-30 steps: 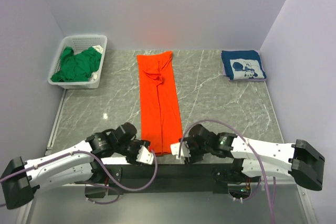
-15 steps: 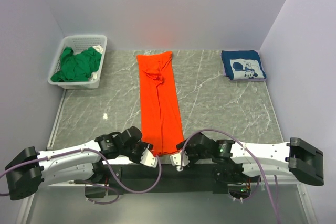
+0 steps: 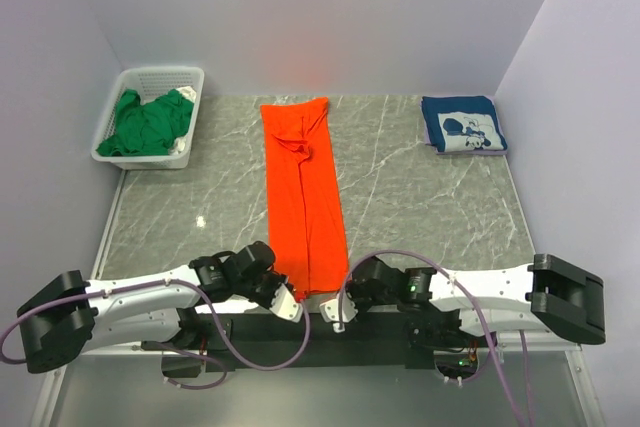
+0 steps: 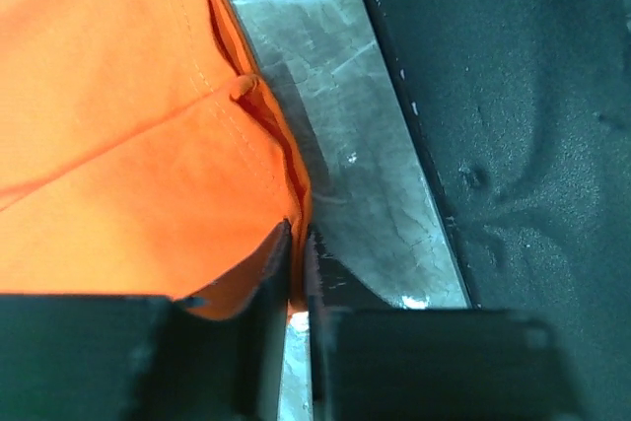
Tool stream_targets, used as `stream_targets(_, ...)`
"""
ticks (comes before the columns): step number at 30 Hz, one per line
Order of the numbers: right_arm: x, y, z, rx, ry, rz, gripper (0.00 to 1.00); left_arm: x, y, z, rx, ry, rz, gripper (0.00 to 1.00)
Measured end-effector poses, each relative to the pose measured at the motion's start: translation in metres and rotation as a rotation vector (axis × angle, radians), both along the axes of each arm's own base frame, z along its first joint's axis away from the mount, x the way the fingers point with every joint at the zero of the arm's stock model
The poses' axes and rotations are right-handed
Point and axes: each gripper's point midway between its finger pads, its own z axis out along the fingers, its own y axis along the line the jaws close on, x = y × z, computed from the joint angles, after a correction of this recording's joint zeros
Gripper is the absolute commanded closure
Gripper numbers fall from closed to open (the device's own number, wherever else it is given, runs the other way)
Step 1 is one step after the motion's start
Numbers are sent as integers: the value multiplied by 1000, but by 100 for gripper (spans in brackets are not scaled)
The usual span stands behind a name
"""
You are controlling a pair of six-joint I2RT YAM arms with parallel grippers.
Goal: Fold and stack the t-shirts
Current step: Fold the tshirt
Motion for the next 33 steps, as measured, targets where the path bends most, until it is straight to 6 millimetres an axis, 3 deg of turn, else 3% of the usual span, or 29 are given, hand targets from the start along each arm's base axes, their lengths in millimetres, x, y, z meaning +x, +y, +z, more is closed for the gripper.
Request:
stream_targets(3, 1, 0, 1, -7, 9, -16, 100, 1, 0, 0, 3, -3, 3, 99)
stream_targets(7, -1, -2, 8, -30, 39, -44, 100, -3, 4, 6, 7, 11, -1, 99)
stream_targets(12, -9, 9, 41, 16, 62, -51, 100, -12, -5, 41, -57, 42, -34, 99)
stream_targets(16, 5, 17, 60, 62, 47, -83, 100, -7, -11, 64, -103, 74, 2, 99)
stream_targets(23, 59, 1, 66, 59, -23, -185, 100, 68, 21, 78, -151, 40, 244, 99)
stream_targets(33, 152, 13, 75, 56, -123, -225, 100, 160, 29, 78, -157, -66, 257, 98)
